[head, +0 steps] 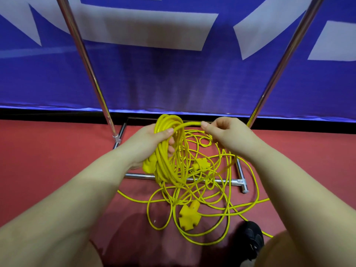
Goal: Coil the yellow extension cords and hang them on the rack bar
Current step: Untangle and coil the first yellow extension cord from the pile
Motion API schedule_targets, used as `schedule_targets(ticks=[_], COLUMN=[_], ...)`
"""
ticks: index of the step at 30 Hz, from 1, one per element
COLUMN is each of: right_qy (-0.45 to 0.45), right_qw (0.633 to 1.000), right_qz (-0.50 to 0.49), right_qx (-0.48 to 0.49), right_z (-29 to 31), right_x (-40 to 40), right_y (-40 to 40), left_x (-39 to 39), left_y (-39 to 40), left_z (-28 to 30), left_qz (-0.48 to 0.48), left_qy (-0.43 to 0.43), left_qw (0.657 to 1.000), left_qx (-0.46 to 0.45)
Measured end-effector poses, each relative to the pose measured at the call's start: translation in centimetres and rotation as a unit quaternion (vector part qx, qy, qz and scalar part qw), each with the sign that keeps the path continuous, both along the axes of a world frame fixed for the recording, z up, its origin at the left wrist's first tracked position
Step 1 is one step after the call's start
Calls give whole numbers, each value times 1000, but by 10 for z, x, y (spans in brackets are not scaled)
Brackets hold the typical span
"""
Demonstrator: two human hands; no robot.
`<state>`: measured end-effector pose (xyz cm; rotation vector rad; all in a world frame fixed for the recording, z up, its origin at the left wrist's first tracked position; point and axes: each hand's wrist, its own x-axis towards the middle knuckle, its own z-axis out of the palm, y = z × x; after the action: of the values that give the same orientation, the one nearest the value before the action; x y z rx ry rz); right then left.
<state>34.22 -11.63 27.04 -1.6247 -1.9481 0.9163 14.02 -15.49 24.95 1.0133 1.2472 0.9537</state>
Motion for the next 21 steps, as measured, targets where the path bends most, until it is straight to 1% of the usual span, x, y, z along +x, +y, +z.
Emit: schedule_targets(ticks=[2, 4, 6, 8, 11, 14, 17, 21], right_qy=[26, 106, 179, 198, 199, 170, 146, 68], right_qw=[1000, 994, 982, 977, 977, 984, 987, 991], right_qz=[5, -16, -36, -37, -23, 7, 60, 113], right_qx=[-6, 19, 52, 73, 77, 50, 11, 0], right_z=[-2, 0, 4, 7, 8, 9, 9, 3], right_x=[3, 6, 8, 8, 9, 9, 7, -2], right_y=[3, 5, 6, 6, 6, 6, 4, -2], left_x=[-2, -5, -6, -5, -2, 0, 1, 3], left_y=[3, 5, 4, 2, -1, -2, -3, -3], left_z=[3, 5, 6, 7, 7, 8, 9, 8], left_qz=[55, 72, 44, -1, -51, -48, -33, -39], left_qy=[-54, -66, -50, -46, -51, -83, -103, -92], left_qw=[997, 995, 998, 998, 995, 990, 988, 990], left_qx=[-12, -12, -16, -36, -75, -105, -106, -95])
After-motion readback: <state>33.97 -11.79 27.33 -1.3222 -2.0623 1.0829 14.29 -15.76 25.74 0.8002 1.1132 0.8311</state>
